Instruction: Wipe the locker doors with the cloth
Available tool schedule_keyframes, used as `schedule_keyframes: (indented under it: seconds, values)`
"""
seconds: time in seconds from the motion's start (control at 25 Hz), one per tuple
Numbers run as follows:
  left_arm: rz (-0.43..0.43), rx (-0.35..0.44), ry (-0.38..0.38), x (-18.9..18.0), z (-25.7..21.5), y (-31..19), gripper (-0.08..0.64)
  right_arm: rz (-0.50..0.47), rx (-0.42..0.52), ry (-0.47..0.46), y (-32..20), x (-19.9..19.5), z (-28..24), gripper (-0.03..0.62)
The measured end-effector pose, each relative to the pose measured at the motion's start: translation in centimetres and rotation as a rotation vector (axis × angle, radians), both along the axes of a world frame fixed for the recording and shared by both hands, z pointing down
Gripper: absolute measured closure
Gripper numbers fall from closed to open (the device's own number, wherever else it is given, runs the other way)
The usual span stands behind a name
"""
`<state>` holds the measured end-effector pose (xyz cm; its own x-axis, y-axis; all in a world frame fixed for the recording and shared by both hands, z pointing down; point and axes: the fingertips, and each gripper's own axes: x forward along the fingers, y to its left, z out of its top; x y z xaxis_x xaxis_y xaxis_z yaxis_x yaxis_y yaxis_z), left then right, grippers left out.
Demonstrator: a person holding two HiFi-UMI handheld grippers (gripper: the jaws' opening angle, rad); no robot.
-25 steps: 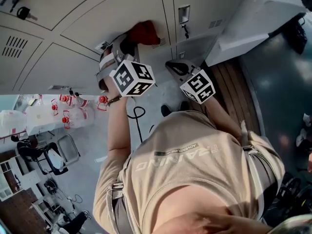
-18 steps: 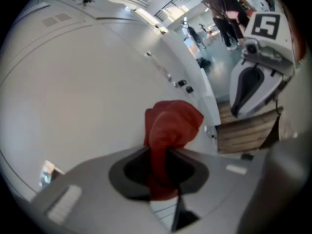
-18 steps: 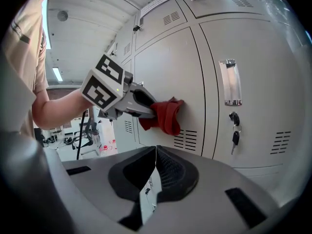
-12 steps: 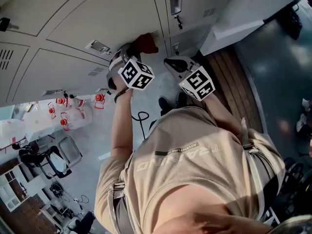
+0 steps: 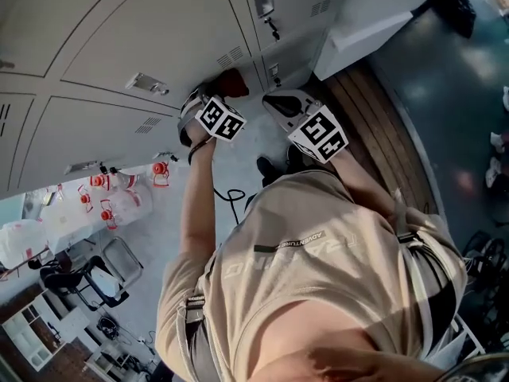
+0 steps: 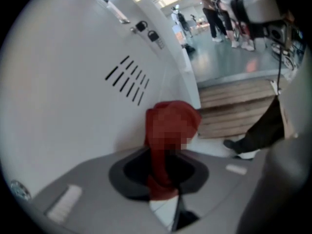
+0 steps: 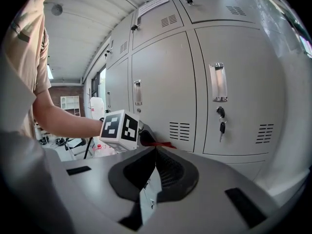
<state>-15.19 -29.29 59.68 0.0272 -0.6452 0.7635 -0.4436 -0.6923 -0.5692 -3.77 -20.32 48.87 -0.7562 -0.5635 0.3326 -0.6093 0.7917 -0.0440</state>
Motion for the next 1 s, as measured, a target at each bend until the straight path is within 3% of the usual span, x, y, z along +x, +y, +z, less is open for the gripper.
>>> schedule_keyframes:
  seconds: [0.12,0.24,0.36,0.64,1.0]
  values:
    - [0.017,0.006,0.003,0.5,-0.8,0.3,0.48,0.02,0.005,0.005,0.4,0.8,-0.3,0.577]
    - [0.057,0.053,0.017,2.0,-4.8,1.1,0.48,0.041,0.017,0.003,0.6,1.5,-0.8,0.577]
    - [0.093,0.167,0.031,3.8,-12.2,1.8,0.48,0.053,0.034,-0.005,0.3,2.2,-1.5,0.577]
    - [0.126,0.532,0.024,7.1,-31.7,2.1,0.48,0.049,0.067,-0.034,-0.5,2.9,-2.8,0.578]
    - [0.074,0.754,-0.076,8.1,-44.2,0.5,0.48,0.018,0.099,-0.075,-1.7,3.9,-4.0,0.577]
